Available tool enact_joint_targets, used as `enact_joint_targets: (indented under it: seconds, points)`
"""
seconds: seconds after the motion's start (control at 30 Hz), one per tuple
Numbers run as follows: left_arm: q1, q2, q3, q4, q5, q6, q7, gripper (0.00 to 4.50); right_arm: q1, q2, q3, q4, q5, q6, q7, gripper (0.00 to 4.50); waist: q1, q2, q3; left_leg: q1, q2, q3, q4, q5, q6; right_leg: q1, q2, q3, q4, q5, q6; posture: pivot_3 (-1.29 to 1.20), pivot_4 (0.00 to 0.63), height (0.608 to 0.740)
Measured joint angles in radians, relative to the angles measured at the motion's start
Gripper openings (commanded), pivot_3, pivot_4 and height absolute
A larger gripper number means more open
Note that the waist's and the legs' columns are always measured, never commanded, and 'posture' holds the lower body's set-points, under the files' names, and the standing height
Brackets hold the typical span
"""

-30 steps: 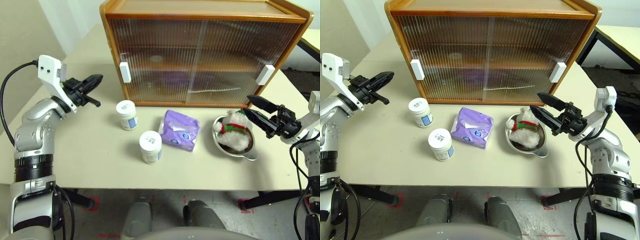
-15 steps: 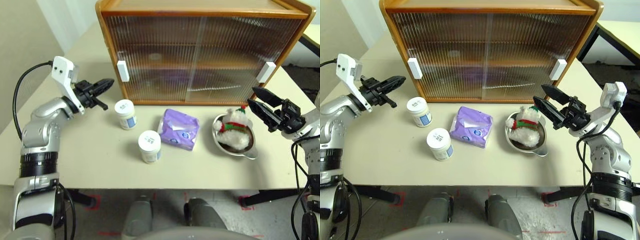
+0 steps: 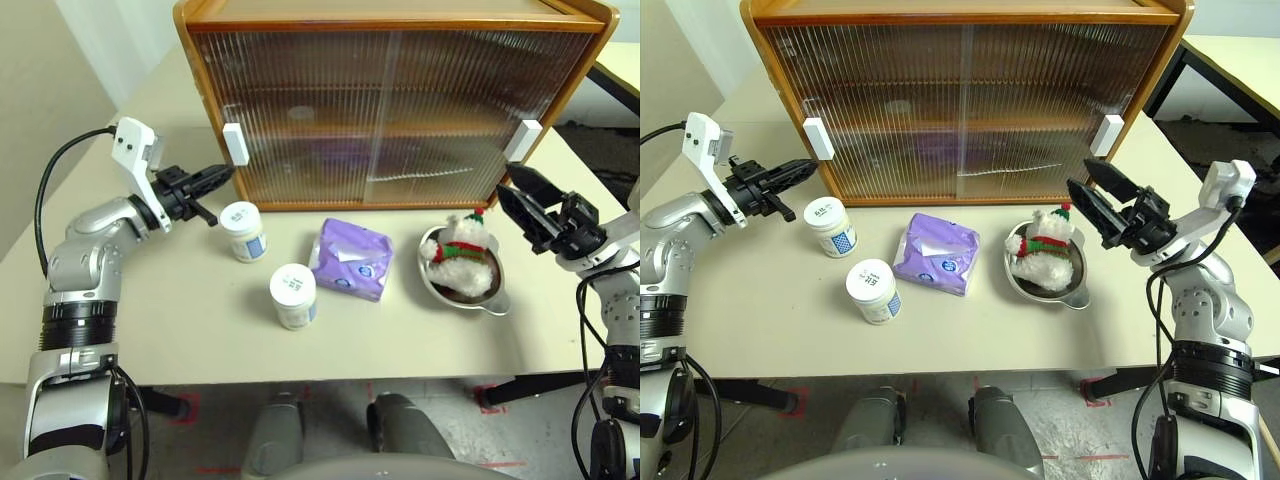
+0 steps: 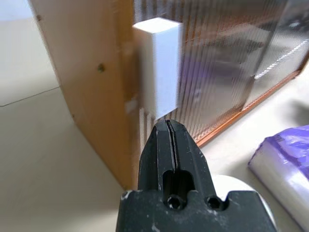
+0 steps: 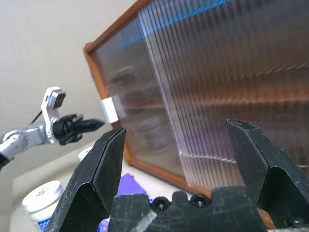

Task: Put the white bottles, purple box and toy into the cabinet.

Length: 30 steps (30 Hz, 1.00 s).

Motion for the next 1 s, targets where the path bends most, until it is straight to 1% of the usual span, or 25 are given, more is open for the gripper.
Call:
enact_joint_targets:
  seconds: [0.2,0.37,0.6,0.63,0.73,0.77,1.0]
  points:
    - [-0.001,0.009,0.028,0.001,0.013,-0.025,0.037,0.04,0.008,-0.004,-0.011,-0.014,0.000,0.000,-0.009,4.50,-0.007,0.000,0.000,0.000,0.000,-0.001,0.000,0.000,0.000,0.000,0.000,-0.001,0.000,0.000,0.000,0.10,0.043,0.740]
    - [-0.047,-0.007,0.016,0.015,0.035,-0.061,0.049,0.04,0.014,-0.004,-0.012,-0.036,0.009,0.003,-0.028,4.50,-0.009,0.000,0.000,0.000,0.000,-0.001,0.000,0.000,0.000,0.000,0.000,-0.001,0.000,0.000,0.000,0.09,0.042,0.740]
    - [-0.053,-0.030,0.004,0.015,0.043,-0.077,0.050,0.04,0.087,-0.020,0.000,-0.105,0.023,0.061,-0.006,4.50,-0.008,0.001,0.000,-0.001,0.000,-0.002,0.000,0.000,0.000,0.000,0.000,-0.001,0.000,0.000,0.000,0.09,0.031,0.740]
    - [-0.055,-0.032,-0.001,0.016,0.046,-0.080,0.051,0.04,0.087,-0.020,-0.001,-0.107,0.024,0.063,-0.011,4.50,-0.008,0.001,0.000,-0.001,0.000,-0.002,0.000,0.000,0.000,0.000,0.000,-0.001,0.000,0.000,0.000,0.08,0.047,0.740]
    - [-0.081,-0.042,-0.016,0.036,0.061,-0.084,0.061,0.04,0.086,-0.014,-0.009,-0.123,0.034,0.063,-0.036,4.50,-0.008,0.000,0.002,-0.001,0.000,-0.002,0.000,0.000,0.000,0.000,0.000,-0.001,0.000,0.000,0.001,0.09,0.045,0.740]
    - [-0.084,-0.042,-0.018,0.039,0.068,-0.085,0.065,0.04,0.088,-0.014,-0.011,-0.132,0.037,0.063,-0.042,4.50,-0.009,0.000,0.002,-0.001,0.000,-0.002,0.000,0.000,0.000,0.000,0.000,-0.002,0.000,-0.001,0.001,0.08,0.056,0.740]
    - [-0.107,-0.045,-0.043,0.059,0.096,-0.088,0.066,0.04,0.123,-0.017,-0.017,-0.140,0.042,0.065,-0.056,4.50,-0.008,-0.001,0.003,-0.001,0.000,-0.002,0.000,0.000,0.000,0.000,0.000,-0.002,0.000,-0.001,0.001,0.08,0.052,0.740]
